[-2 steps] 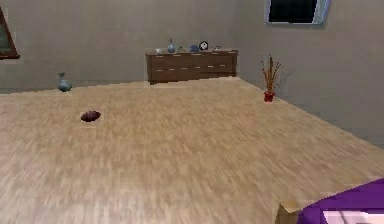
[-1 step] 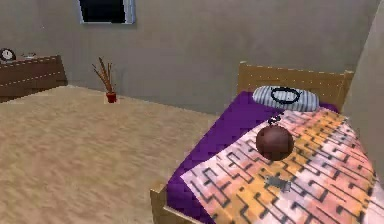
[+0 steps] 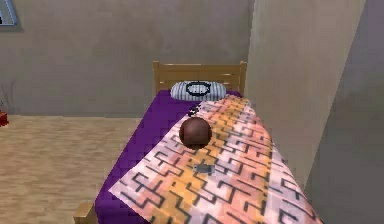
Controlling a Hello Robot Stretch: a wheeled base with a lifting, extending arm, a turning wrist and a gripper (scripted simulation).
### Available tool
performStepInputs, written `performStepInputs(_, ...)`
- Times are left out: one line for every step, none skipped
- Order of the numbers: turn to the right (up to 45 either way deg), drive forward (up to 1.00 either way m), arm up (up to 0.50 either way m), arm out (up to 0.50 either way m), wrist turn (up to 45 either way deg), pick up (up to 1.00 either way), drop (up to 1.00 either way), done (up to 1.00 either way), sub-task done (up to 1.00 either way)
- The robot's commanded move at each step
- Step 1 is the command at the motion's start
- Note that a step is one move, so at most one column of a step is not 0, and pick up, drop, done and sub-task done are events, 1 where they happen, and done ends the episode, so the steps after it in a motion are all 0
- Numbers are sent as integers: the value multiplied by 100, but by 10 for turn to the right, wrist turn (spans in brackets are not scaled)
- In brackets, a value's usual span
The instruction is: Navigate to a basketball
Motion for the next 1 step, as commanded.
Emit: performStepInputs(0,0,0,0,0,0,0,100,0)
